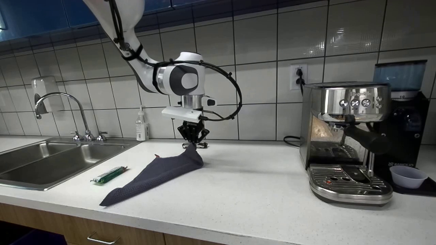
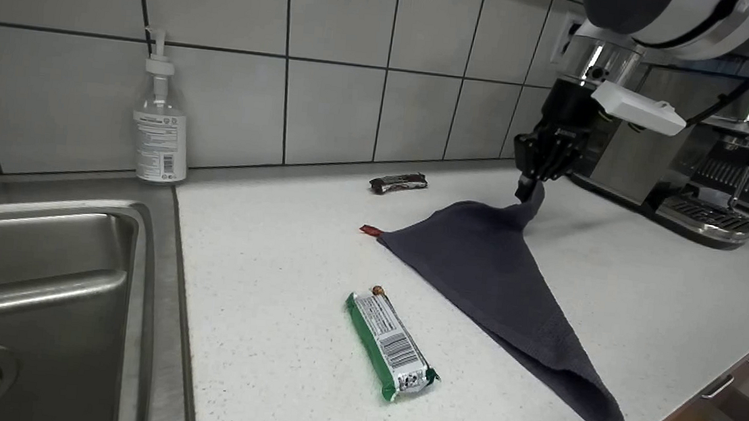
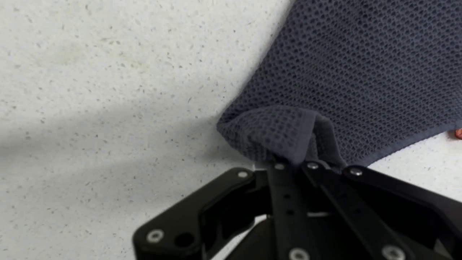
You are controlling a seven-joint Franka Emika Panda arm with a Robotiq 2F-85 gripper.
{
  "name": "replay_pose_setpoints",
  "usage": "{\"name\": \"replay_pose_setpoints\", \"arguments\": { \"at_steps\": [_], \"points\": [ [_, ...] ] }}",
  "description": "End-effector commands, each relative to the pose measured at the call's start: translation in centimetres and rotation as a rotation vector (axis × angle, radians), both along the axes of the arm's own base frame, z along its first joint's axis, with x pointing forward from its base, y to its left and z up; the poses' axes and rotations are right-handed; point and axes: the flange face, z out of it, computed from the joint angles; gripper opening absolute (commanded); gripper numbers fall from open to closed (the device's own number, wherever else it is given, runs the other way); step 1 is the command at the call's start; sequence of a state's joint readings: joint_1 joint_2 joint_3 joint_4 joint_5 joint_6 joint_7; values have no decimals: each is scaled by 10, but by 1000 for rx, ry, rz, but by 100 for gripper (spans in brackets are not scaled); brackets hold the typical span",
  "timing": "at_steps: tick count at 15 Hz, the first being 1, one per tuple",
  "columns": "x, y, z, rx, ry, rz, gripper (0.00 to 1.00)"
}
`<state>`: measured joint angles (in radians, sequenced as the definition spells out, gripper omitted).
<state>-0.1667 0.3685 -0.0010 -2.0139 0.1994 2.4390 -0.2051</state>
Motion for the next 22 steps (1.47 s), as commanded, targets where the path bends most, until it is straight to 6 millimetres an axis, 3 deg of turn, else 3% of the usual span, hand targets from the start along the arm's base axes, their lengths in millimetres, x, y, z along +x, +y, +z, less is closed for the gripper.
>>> {"name": "replay_pose_setpoints", "arguments": {
  "at_steps": [1, 16, 22],
  "points": [
    [-16, 9, 10, 20, -19, 28, 1],
    [-24, 44, 17, 14, -47, 116, 1],
    [-37, 58, 17, 7, -45, 112, 1]
  ]
}}
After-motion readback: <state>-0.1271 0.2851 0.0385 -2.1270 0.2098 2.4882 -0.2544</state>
